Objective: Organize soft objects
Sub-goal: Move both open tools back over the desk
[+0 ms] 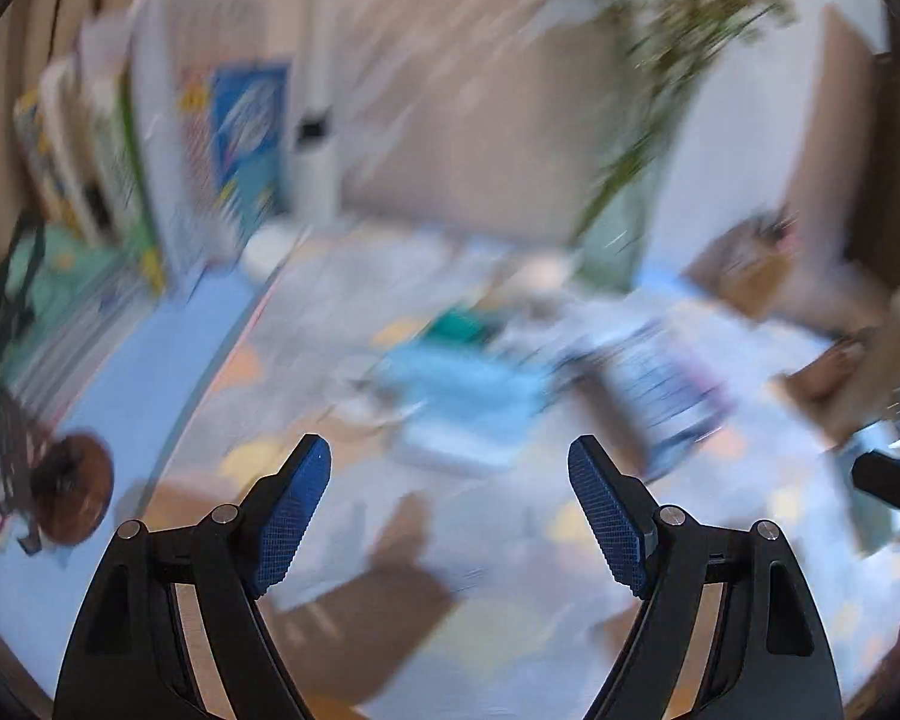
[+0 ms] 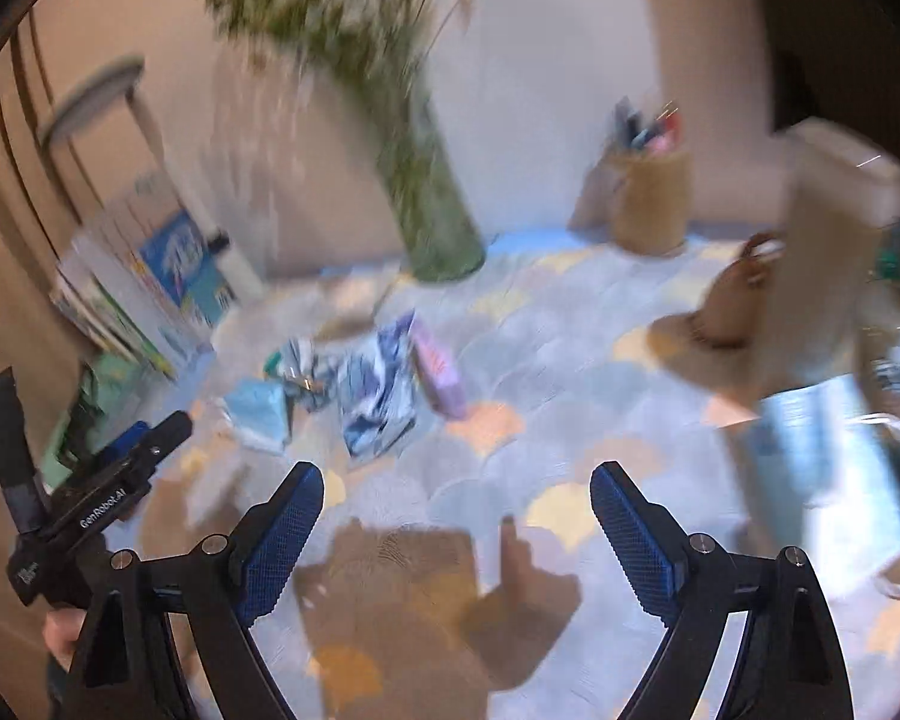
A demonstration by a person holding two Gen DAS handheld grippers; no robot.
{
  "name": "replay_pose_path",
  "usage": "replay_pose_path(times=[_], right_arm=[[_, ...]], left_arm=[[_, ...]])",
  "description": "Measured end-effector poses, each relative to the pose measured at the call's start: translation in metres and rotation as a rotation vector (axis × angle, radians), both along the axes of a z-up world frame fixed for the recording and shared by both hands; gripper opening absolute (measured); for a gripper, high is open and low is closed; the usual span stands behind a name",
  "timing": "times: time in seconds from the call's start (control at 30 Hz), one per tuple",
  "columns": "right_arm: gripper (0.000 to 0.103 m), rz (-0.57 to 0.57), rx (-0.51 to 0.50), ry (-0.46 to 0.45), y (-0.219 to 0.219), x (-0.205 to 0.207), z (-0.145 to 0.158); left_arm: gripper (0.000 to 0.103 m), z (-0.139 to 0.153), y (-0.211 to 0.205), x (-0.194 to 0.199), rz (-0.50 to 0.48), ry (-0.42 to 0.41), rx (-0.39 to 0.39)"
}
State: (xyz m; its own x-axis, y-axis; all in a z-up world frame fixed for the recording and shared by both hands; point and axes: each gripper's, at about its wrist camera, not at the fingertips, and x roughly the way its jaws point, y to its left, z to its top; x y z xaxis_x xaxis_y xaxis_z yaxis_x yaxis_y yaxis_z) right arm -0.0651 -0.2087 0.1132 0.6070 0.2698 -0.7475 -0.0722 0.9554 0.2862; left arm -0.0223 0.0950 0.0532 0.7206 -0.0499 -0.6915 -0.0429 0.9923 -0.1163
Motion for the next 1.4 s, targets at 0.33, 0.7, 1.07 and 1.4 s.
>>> replay_pose_path(times=[0.33, 0.7, 1.07, 1.4], right_arm=[[0.09, 0.015, -0.145, 0.076, 0.048, 0.028, -0.097], [0.103, 0.077, -0.237, 0.087, 0.064, 0.027, -0.102], [0.103, 0.061, -0.26, 0.087, 0.069, 0.028, -0.103], [0.103, 0.036, -0.262, 0.087, 0.067, 0.025, -0.103]], left_arm=[[0.08, -0.038, 0.021, 0.006, -0.002, 0.052, -0.051], [0.08, -0.038, 0.027, 0.002, -0.007, 0.034, -0.088], [0.081, -0.037, 0.006, -0.004, -0.065, 0.019, 0.004], [0.081, -0.047, 0.032, 0.006, -0.022, 0.094, -0.158]])
